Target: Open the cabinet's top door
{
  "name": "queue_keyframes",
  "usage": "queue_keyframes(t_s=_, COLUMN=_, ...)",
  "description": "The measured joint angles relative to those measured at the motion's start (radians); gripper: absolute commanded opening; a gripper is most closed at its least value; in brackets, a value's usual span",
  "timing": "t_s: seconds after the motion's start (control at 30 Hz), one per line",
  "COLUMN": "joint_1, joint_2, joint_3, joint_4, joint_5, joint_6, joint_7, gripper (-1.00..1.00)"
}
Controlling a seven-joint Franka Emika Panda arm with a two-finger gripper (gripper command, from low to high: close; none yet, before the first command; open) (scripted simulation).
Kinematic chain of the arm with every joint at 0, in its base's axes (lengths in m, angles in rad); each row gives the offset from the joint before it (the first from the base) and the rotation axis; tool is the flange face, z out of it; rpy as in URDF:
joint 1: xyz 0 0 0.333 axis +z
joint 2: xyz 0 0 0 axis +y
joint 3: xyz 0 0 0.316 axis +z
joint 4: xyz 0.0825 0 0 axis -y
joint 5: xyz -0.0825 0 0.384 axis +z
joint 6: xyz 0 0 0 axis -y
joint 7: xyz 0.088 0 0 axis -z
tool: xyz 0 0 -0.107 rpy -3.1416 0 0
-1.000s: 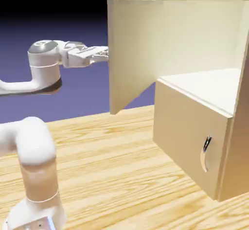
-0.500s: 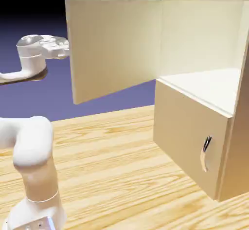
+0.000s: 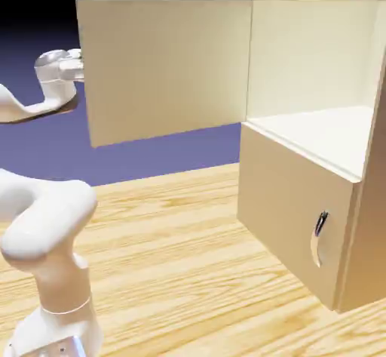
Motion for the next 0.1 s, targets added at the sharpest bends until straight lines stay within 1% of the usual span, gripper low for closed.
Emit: queue_keyframes(t_s=0.1, joint_1=-0.083, joint_2=-0.013, joint_3=0.024, joint_4=0.109, joint_5=0.005, joint_6=-0.069, joint_7=-0.03, gripper=-1.0)
